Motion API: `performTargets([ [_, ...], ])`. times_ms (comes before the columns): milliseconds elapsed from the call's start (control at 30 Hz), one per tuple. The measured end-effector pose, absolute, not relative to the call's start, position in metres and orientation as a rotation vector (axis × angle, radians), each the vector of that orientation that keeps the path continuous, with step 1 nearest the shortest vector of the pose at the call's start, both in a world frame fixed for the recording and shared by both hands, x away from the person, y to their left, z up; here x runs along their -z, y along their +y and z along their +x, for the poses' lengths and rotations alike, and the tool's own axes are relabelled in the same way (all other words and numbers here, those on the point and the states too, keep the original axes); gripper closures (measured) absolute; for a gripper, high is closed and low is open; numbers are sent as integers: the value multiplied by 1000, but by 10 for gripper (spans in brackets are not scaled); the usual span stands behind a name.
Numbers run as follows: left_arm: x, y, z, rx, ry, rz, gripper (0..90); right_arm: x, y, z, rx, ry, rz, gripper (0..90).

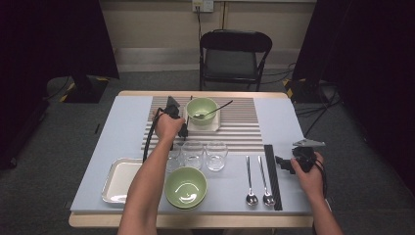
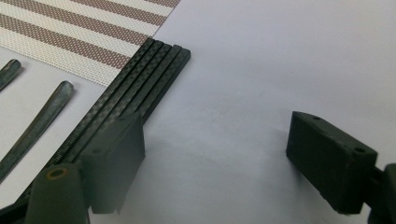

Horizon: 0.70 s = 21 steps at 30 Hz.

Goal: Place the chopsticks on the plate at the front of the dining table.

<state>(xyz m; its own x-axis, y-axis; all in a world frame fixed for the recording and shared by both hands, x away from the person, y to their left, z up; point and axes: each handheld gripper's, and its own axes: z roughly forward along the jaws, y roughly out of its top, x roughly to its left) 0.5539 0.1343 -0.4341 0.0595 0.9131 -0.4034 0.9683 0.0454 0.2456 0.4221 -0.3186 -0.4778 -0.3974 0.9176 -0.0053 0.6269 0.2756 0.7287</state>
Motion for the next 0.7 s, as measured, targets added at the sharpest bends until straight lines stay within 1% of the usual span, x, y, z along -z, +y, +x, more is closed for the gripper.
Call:
performTargets([
  [267,434,134,554,166,1876,1890,867,478,-319,422,-914,2125,1391,181],
  [533,435,131,555,159,1898,1842,867,478,-319,422,-914,2124,1391,181],
  [700,435,132,555,174,1882,1858,867,478,-319,422,-914,2123,1391,181],
])
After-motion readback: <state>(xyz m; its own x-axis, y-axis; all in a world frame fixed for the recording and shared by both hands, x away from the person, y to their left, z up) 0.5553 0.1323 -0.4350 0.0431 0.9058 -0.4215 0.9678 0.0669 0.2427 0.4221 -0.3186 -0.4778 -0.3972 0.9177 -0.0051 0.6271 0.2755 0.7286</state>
